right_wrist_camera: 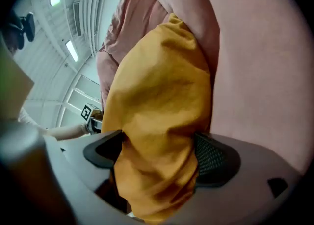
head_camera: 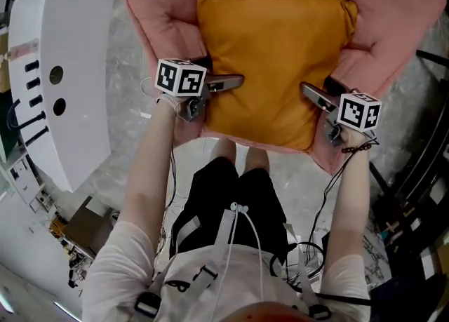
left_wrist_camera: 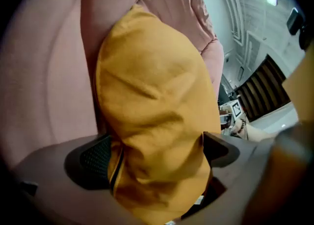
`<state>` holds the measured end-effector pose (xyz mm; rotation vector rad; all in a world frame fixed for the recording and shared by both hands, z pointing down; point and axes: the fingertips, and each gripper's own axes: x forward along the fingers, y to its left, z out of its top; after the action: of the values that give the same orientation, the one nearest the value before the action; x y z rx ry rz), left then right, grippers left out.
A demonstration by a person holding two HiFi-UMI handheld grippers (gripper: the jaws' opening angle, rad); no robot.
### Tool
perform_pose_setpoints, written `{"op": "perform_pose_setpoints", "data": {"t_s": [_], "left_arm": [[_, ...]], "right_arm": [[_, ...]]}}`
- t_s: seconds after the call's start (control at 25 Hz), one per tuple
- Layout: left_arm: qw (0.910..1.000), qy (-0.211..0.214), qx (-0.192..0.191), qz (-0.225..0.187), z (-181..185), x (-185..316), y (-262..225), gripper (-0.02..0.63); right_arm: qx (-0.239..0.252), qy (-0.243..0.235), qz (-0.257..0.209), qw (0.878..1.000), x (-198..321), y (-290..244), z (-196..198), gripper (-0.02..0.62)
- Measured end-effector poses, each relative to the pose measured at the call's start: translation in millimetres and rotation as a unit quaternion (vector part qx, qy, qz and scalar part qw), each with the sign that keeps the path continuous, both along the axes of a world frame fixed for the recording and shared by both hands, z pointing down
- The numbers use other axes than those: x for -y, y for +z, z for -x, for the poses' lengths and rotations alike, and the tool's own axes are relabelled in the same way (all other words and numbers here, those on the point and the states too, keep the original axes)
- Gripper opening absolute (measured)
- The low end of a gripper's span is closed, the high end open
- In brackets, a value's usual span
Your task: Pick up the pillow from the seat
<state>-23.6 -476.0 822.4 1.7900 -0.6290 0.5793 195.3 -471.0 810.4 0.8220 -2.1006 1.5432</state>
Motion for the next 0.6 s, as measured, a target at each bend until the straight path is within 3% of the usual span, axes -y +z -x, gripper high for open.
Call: {"op": "perform_pose_setpoints", "data": {"t_s": [0.08,0.16,0.36,0.52,0.56,0.6], "left_arm": [[0.9991,0.003,-0.041,0.008,-16,7,3,0.566],[0.9985,-0.002,-0.054,0.002,-33,10,12,0.567],[0.9983,-0.027,-0.037,-0.035,-45,16,26,0.577],[0.9962,-0.055,-0.020,-0.065,-40,25,41,0.572],[0.9961,-0.054,-0.019,-0.067,-39,23,41,0.547],[0.9961,-0.052,-0.020,-0.068,-37,21,40,0.498]], "right_arm": [[0.026,-0.007,-0.006,1.000,7,1,7,0.440],[0.034,-0.016,-0.009,0.999,8,4,11,0.440],[0.006,-0.025,-0.013,1.000,10,14,18,0.440],[-0.021,-0.002,-0.026,0.999,21,33,26,0.437],[-0.021,0.001,-0.029,0.999,20,33,25,0.429],[-0.017,0.002,-0.034,0.999,18,32,25,0.360]]}}
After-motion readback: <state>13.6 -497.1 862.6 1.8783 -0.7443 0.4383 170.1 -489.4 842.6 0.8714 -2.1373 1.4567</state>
